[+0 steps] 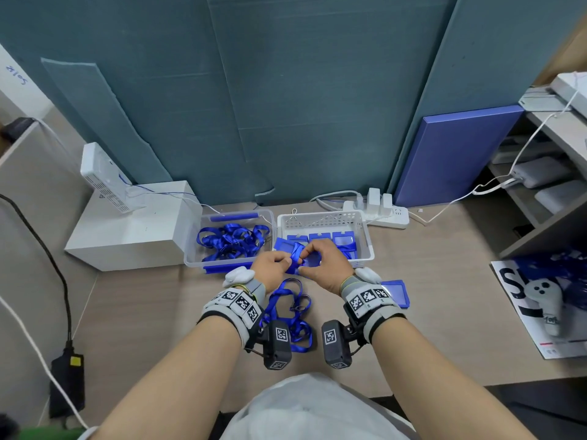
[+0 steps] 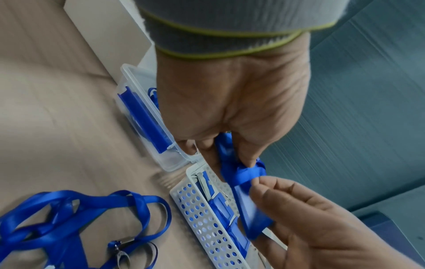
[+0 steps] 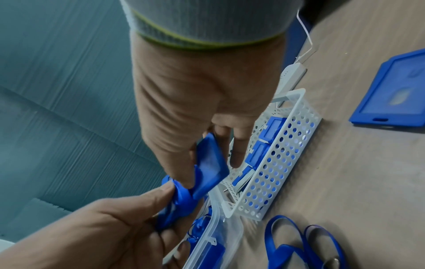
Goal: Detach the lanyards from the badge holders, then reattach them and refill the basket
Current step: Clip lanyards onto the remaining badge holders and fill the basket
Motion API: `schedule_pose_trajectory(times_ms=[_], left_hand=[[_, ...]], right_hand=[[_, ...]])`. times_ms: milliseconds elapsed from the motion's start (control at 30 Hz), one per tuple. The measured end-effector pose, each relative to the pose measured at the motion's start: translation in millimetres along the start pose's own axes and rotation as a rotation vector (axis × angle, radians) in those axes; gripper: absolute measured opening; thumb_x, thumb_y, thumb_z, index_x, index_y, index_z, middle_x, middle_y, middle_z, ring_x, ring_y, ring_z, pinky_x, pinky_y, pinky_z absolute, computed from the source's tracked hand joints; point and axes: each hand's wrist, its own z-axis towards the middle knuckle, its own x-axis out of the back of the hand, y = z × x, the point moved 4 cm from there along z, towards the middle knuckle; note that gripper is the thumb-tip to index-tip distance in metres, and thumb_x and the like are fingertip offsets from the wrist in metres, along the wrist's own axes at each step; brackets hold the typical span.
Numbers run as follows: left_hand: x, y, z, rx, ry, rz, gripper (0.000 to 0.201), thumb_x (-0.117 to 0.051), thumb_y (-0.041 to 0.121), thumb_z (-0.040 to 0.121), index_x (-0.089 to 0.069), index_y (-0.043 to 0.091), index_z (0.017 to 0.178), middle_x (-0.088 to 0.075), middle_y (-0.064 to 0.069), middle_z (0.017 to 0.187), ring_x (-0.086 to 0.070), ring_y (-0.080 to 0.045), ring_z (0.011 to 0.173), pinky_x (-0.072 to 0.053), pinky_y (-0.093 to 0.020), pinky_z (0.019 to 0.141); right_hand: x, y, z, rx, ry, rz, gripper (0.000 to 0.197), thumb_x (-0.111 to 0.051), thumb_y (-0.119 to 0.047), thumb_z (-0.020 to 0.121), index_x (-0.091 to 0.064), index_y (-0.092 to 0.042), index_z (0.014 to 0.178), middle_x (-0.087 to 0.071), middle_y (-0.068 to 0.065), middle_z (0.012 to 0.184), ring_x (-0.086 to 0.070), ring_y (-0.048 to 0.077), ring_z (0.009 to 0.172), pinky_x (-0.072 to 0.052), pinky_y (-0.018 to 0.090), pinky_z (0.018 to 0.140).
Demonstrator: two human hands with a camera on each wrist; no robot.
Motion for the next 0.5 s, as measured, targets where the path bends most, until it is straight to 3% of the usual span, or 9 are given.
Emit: schedule_pose_trajectory(times_ms=[100,200,400,500], left_hand=[[-1.4,-5.6,3.8,0.039,0.004,-0.028,0.027,-0.055,0.013,0.101,-0.069,0.005,0.122,-0.07,-0.008,0.116,-0.062,-0.019,0.107,-0.042,-0.023,0.09],[-3.2,-8.8,4.9,0.049,0.006,-0.021,0.029,-0.054,0.014,0.102,-0.067,0.007,0.126,-0.068,-0.008,0.123,-0.061,-0.021,0.115,-0.042,-0.026,0.097],[-0.6,-8.0,8.3,-0.064,0.079,0.09,0.026,-0.053,0.005,0.098,-0.075,0.016,0.108,-0.07,-0.003,0.112,-0.065,-0.021,0.098,-0.042,-0.022,0.083],[4.7,-7.9,6.0,-0.079,0.169,0.053,0.023,-0.06,0.007,0.094,-0.07,0.027,0.1,-0.07,0.007,0.106,-0.064,-0.011,0.093,-0.046,-0.018,0.075]], right_hand=[[0.4,5.1,3.8,-0.024,0.048,-0.041,0.023,-0.086,-0.021,0.072,-0.066,-0.029,0.081,-0.06,-0.004,0.102,-0.055,0.006,0.092,-0.042,0.022,0.078],[2.4,7.7,5.3,-0.051,0.075,-0.051,0.018,-0.083,-0.017,0.077,-0.067,-0.025,0.076,-0.06,-0.005,0.098,-0.057,0.011,0.087,-0.045,0.026,0.078],[1.6,8.2,8.3,-0.077,0.057,-0.108,0.021,-0.07,-0.018,0.089,-0.057,-0.027,0.075,-0.063,-0.004,0.089,-0.057,0.014,0.078,-0.044,0.03,0.074],[2.3,10.1,9.7,-0.105,0.058,-0.109,0.021,-0.064,-0.017,0.093,-0.052,-0.028,0.079,-0.067,-0.002,0.086,-0.059,0.017,0.077,-0.042,0.031,0.07]])
